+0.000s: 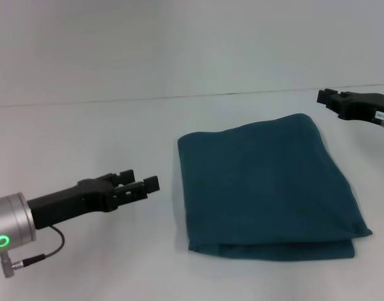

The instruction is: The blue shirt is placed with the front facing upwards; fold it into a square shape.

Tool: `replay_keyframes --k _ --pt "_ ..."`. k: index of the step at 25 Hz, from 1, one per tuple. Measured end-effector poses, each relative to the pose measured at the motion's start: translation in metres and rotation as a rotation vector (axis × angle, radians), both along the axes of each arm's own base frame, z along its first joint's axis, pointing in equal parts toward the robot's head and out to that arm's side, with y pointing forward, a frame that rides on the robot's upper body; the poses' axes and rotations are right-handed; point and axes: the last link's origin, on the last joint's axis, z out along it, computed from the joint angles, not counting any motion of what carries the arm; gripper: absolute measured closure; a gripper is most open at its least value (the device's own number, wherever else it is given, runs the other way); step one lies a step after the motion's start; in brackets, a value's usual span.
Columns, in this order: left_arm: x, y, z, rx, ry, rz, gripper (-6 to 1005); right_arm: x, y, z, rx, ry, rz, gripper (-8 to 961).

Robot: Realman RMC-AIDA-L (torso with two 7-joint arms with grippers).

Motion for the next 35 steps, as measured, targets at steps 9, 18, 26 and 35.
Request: replay_keyframes --k 9,18,26,35 --pt "0.001 -0.002 -0.01 -0.052 -0.009 0.019 96 0.003 -0.015 0.013 -0.086 0.044 0.041 671" --pt "0.0 0.0 -0.007 -0.05 0.001 0.018 97 0.015 -0.034 0.017 -0.229 0.058 -0.023 382" --pt "0.001 0.001 -0.006 -0.048 0.003 0.016 96 0.045 -0.064 0.035 -0.342 0.085 -0.182 328" --pt "0.003 0.003 -0.006 -0.048 0.003 0.008 96 0.065 -0.075 0.028 -0.438 0.087 -0.338 336"
